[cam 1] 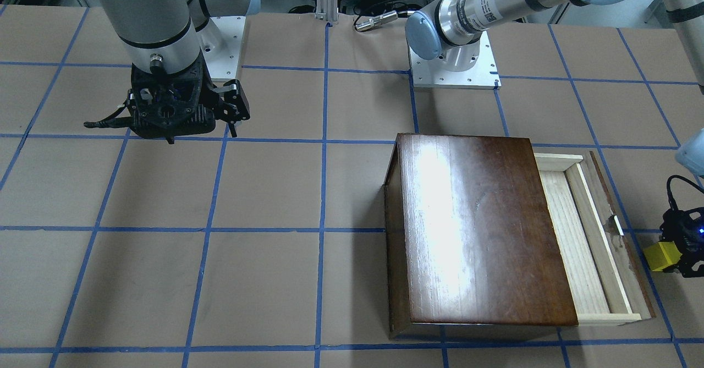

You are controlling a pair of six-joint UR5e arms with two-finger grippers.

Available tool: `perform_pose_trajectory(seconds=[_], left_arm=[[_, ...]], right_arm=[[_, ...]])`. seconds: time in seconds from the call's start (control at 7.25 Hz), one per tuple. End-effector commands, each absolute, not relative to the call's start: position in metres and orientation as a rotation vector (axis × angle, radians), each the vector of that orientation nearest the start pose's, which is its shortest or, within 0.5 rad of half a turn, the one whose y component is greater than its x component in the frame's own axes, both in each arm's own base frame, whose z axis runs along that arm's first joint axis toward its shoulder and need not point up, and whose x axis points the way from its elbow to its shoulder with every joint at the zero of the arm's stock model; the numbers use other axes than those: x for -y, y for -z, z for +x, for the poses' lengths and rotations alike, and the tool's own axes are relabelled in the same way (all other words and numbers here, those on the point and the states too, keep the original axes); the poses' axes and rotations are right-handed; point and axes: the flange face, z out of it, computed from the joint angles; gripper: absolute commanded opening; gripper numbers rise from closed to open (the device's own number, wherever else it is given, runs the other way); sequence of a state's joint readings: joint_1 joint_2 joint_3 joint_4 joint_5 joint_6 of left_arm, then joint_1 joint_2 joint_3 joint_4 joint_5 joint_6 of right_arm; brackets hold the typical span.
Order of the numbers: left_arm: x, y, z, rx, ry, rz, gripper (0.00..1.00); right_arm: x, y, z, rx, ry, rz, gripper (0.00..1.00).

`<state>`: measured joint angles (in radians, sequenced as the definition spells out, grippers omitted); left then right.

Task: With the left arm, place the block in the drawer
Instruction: 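Lift the yellow cube with the left gripper, then carry the yellow cube over the open drawer and lower it inside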

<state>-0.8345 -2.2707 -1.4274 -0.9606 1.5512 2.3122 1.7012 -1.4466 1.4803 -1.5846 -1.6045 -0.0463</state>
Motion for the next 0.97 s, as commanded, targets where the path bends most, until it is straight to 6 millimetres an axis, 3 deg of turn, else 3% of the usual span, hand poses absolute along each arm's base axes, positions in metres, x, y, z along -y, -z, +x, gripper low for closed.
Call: perform_pose_trajectory(seconds=[0.0,0.14,0.55,0.83], left_arm=[[0.617,-0.215,0.373,2.27,-0.026,-2.267,0.0],[0.609,-0.244,0.367,2.252,-0.023,-2.249,0.0],[0.576,-0.363,0.323,2.233,-0.032,-2.244,0.0],[0.577,-0.401,0.268,2.226,-0.034,-2.25,0.0]], right_arm=[[0.521,-0.469,0.199,-3.164,-0.029,-0.28,1.0],[0.521,-0.469,0.199,-3.163,-0.029,-0.283,1.0],[0.521,-0.469,0.199,-3.164,-0.029,-0.28,1.0],[0.521,-0.469,0.2,-3.162,-0.029,-0.28,1.0]])
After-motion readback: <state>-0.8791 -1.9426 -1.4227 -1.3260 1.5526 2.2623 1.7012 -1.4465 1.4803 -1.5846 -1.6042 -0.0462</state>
